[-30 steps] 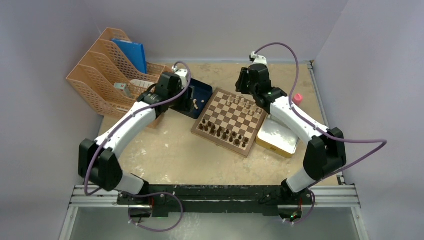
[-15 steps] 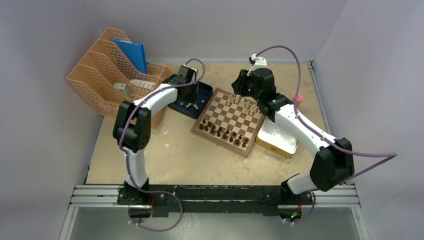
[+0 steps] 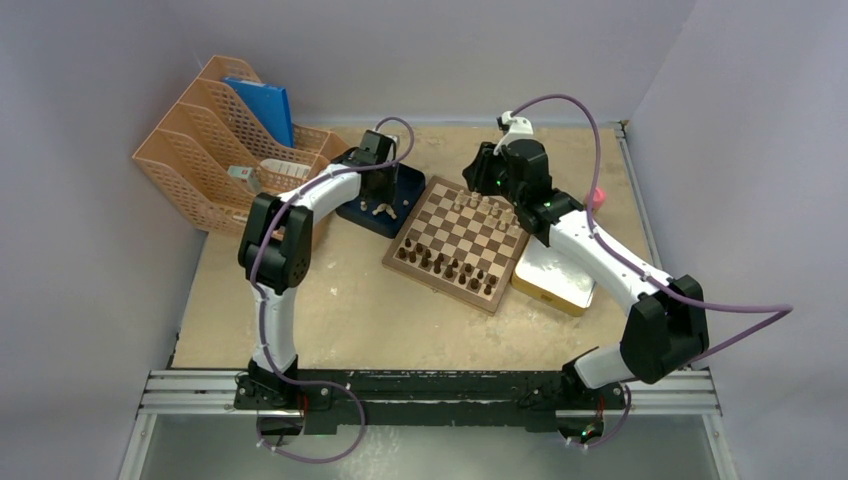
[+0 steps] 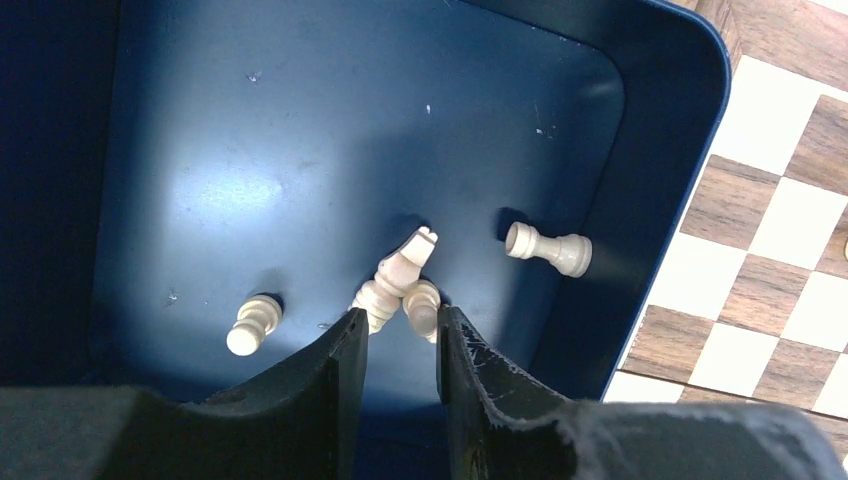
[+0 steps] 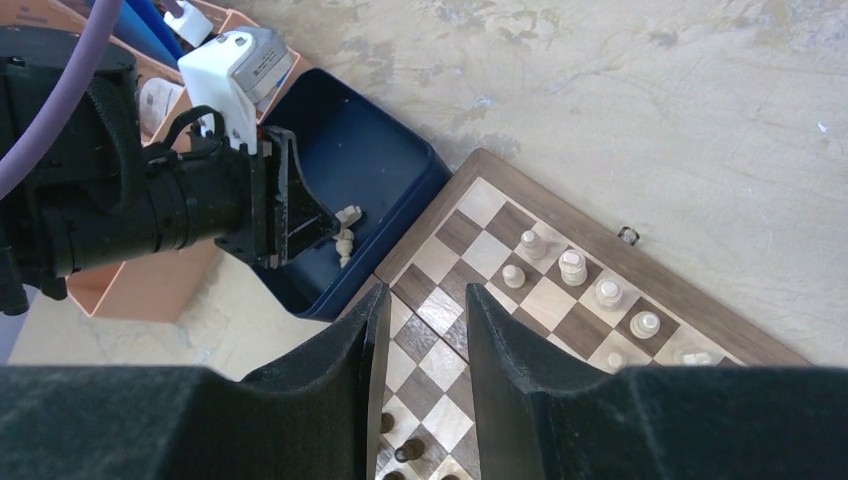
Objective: Set up the chess pieces on the board
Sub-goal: Pick up the chess piece from the storage box.
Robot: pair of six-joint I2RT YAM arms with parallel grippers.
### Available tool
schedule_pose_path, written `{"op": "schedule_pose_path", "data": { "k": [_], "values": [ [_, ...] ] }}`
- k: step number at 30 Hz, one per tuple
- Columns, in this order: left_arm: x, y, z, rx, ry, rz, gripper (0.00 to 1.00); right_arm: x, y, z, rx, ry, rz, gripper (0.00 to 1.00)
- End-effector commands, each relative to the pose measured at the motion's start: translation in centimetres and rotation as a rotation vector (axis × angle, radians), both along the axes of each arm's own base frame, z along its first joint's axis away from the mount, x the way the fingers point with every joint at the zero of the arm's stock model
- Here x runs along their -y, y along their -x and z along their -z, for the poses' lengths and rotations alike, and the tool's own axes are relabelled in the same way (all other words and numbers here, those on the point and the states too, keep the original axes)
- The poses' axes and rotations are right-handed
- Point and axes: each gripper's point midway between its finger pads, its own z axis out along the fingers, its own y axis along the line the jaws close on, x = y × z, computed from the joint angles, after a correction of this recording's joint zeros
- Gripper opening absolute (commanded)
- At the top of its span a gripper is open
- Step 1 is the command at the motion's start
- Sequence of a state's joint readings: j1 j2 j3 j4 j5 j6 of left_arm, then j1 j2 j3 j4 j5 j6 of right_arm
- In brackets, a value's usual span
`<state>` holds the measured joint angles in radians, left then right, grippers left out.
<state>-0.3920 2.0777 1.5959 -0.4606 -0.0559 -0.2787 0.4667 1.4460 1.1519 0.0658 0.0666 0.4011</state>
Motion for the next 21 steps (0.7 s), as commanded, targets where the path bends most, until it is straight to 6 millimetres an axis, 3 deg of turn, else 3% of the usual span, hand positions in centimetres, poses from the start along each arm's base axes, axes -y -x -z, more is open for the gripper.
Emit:
{"op": "schedule_pose_path", "data": {
  "k": [1, 10, 19, 21],
  "values": [
    [0.4, -1.7, -1.6, 0.064, 0.023, 0.013, 0.30, -0.6, -0.1, -2.5, 0.073, -0.033, -0.032, 0.36],
    [0.5, -1.2, -0.1, 0.017, 0.018, 0.024, 0.25, -0.2, 0.1, -2.8, 0.079, -0.029, -0.015, 0.36],
    [0.7, -1.1, -0.4, 0.017, 0.027, 0.039, 0.22, 0.1, 0.4, -3.4, 0.095, -0.035, -0.008, 0.36],
    [0.5, -1.0, -0.3, 0.006, 0.016, 0.041, 0.16, 0.2, 0.5, -3.7, 0.100, -0.034, -0.007, 0.36]
  ]
}}
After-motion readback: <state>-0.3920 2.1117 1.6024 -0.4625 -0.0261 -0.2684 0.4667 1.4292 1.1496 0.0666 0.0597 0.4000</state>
